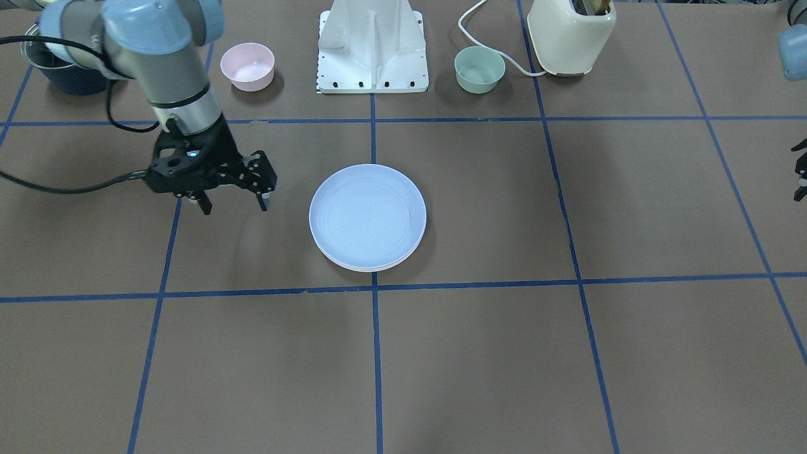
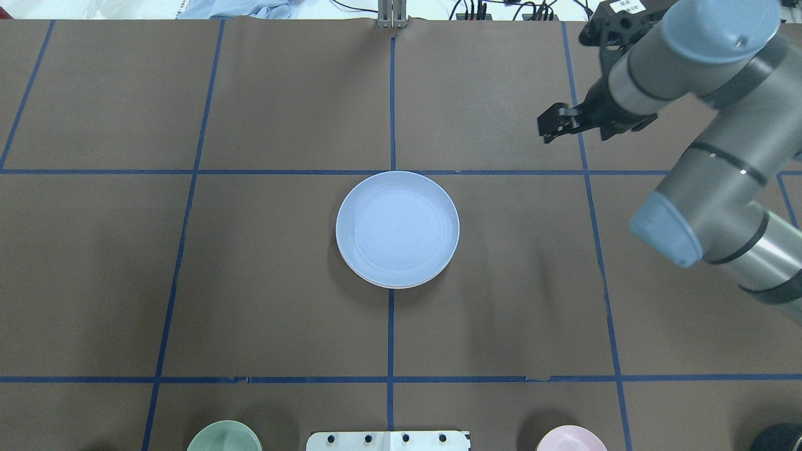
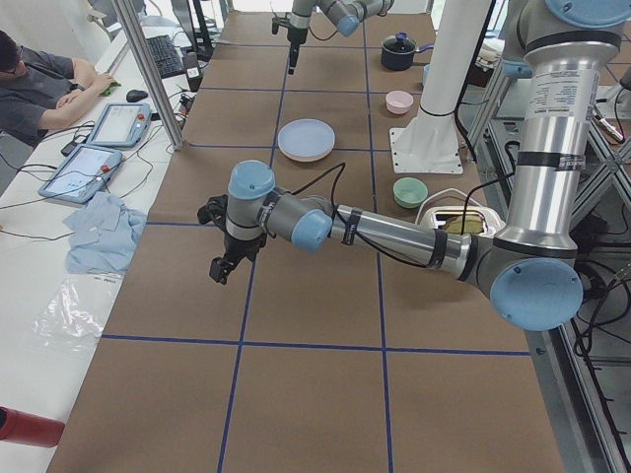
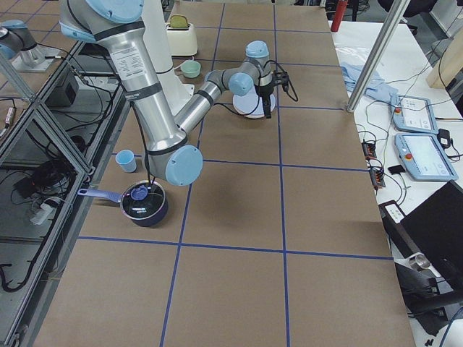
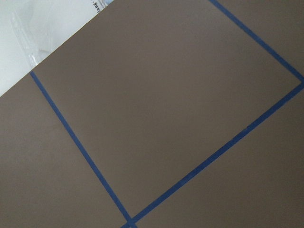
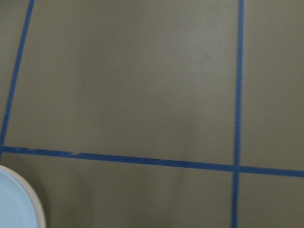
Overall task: Stack three plates with pink and blue
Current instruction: 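Open the right gripper and withdraw it away from the stack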
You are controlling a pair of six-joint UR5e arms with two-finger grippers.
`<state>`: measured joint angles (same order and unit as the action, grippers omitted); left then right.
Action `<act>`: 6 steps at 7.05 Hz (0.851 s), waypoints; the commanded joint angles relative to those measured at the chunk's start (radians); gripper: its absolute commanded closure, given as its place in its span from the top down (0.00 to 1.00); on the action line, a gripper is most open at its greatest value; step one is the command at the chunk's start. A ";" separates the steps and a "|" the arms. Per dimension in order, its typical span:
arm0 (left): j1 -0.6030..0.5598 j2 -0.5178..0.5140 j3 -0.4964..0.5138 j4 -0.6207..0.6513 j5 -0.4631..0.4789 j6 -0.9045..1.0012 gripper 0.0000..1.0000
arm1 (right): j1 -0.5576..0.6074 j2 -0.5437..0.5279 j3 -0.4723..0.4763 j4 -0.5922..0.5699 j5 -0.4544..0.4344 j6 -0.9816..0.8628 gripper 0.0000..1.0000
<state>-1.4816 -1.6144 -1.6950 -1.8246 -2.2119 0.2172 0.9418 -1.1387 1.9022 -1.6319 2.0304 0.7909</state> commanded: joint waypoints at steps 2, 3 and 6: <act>-0.069 0.060 0.075 0.115 -0.026 0.001 1.00 | 0.332 -0.111 -0.029 -0.186 0.161 -0.541 1.00; -0.069 0.061 0.071 0.213 -0.076 0.001 1.00 | 0.416 -0.186 -0.063 -0.183 0.187 -0.687 1.00; -0.072 0.062 0.046 0.274 -0.157 0.001 1.00 | 0.624 -0.372 -0.202 -0.172 0.238 -1.131 1.00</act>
<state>-1.5526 -1.5532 -1.6358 -1.5613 -2.3530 0.2171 1.4886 -1.4390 1.7422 -1.8074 2.2527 -0.2153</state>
